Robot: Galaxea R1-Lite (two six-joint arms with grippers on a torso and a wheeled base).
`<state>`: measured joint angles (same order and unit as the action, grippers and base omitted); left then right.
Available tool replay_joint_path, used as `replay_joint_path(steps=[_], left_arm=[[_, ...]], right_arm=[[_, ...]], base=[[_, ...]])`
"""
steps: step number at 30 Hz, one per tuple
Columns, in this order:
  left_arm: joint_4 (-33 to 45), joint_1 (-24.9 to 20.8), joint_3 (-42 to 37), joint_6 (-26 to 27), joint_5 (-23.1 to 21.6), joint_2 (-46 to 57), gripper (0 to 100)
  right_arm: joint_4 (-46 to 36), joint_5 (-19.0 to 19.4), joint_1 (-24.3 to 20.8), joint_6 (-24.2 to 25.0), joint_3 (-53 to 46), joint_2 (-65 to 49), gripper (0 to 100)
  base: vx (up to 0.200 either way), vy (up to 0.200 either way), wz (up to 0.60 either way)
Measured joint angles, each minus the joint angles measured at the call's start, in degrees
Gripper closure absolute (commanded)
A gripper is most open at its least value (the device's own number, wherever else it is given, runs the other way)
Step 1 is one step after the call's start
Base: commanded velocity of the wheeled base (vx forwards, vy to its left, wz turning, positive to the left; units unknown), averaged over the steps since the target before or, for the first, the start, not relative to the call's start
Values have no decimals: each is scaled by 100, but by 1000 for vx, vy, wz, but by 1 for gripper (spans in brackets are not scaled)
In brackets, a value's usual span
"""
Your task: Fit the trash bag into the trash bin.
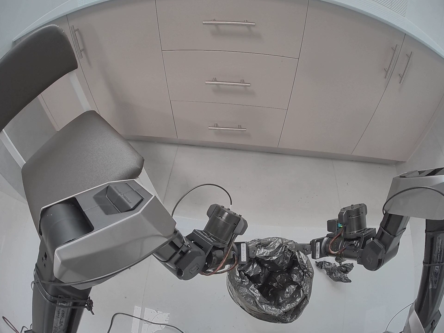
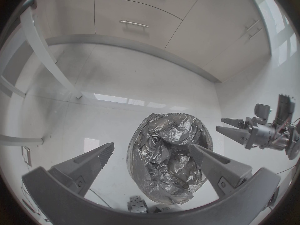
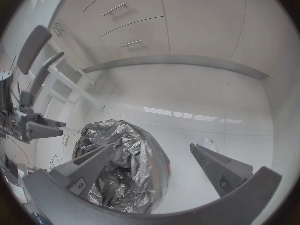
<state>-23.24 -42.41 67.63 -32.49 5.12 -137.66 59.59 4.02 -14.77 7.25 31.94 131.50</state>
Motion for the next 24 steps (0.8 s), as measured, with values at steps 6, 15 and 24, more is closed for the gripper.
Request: replay_joint_path(steps=[6, 15, 24], left_arm=[[-972, 101, -600, -154, -274, 44, 0], [-1207, 178, -866, -185, -502, 78, 0], [-1234, 199, -895, -185, -594, 91, 0]], right_arm=[[-479, 88, 364, -255, 477, -16, 0], [-1662, 108, 583, -692, 1698, 56, 0], [-2626, 112, 761, -1005, 3410, 651, 0]], base=[[0, 0, 0], [0, 0, 0], [0, 0, 0]])
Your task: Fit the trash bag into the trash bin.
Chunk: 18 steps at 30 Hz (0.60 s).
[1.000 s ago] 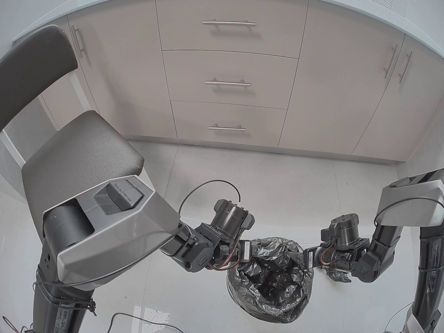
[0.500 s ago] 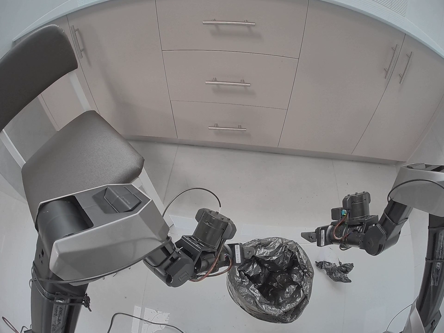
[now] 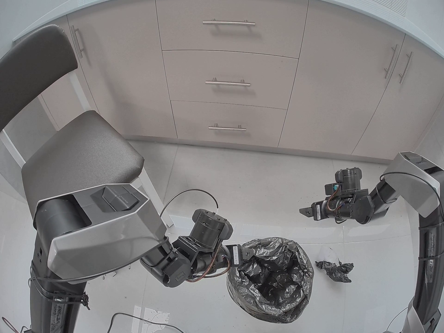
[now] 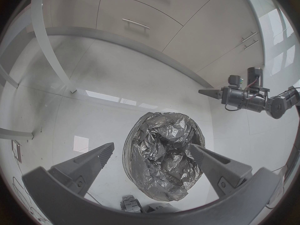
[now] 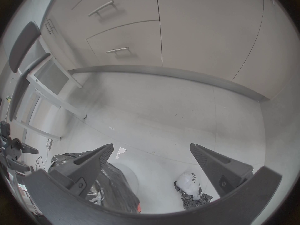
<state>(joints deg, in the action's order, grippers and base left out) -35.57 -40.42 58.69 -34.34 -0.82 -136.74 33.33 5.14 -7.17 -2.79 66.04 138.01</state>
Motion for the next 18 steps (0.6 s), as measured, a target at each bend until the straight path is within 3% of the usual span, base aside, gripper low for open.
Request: replay_joint_path(steps=[18], left_arm=[[-11, 16, -9, 32, -16, 0, 0]], right_arm=[[-82, -44, -7, -361, 667, 741, 0]], base=[[0, 0, 0]])
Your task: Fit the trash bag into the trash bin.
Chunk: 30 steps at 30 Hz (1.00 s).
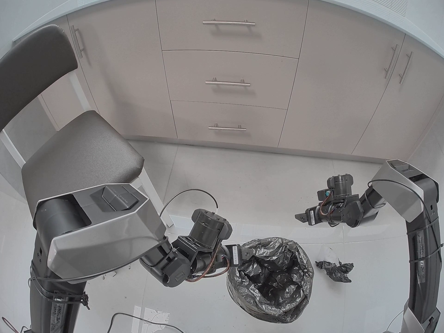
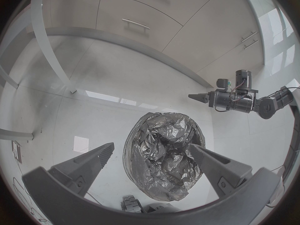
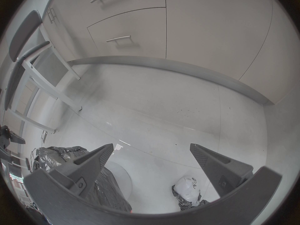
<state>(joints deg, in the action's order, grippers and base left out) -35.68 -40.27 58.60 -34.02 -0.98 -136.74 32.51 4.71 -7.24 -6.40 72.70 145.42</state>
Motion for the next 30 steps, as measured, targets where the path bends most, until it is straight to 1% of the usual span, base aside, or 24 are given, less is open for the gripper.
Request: replay_joint_path(steps=[4, 6, 13, 15, 18, 20, 25, 28, 30], left_arm=[[0, 2, 2, 12, 0, -6, 0], [0, 2, 2, 17, 0, -9, 0], [0, 0, -2, 30, 2, -17, 0], [2, 0, -2, 33, 0, -17, 0], [2, 0, -2, 39, 2, -20, 0], [0, -2, -2, 44, 5, -20, 0], [0, -6, -2, 48, 9, -24, 0], [-1, -9, -2, 48, 7, -27, 0], [-1, -9, -2, 48, 9, -28, 0]], right_arm=[[9, 49, -22, -9, 11, 108, 0], [11, 132, -66, -6, -77, 88, 0], [22, 900, -174, -71, -777, -389, 0], [13, 1165, -179, -229, -1036, -581, 0], [9, 1456, -152, -633, -1342, -800, 0], [-13, 1549, -141, -741, -1502, -868, 0], [-6, 1620, -199, -758, -1579, -796, 0], [-6, 1631, -319, -690, -1469, -700, 0], [-16, 1634, -394, -561, -1360, -642, 0]], base=[[0, 0, 0], [0, 0, 0], [0, 0, 0], [0, 0, 0], [0, 0, 0], [0, 0, 0], [0, 0, 0], [0, 0, 0], [0, 0, 0]])
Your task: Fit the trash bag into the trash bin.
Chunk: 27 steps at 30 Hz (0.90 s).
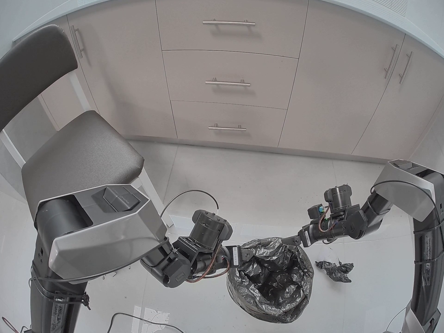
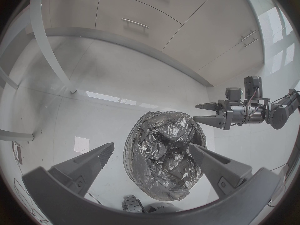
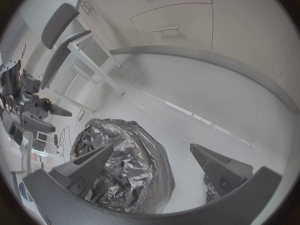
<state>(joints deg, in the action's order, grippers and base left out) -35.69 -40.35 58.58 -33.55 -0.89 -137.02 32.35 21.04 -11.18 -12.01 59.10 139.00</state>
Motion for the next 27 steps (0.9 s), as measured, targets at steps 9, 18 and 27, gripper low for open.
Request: replay_joint_path(steps=[9, 18, 27], left_arm=[[-5, 0, 5, -2, 0, 0, 0], [-5, 2, 13, -4, 10, -7, 0], [-5, 2, 16, -2, 35, -16, 0]], right_arm=[[-597, -96, -412, 176, 471, 141, 0], [-1011, -1042, -720, 62, 729, 286, 0], [-1596, -1415, -880, 180, 1373, 599, 0]], base=[[0, 0, 0], [0, 0, 0], [0, 0, 0]])
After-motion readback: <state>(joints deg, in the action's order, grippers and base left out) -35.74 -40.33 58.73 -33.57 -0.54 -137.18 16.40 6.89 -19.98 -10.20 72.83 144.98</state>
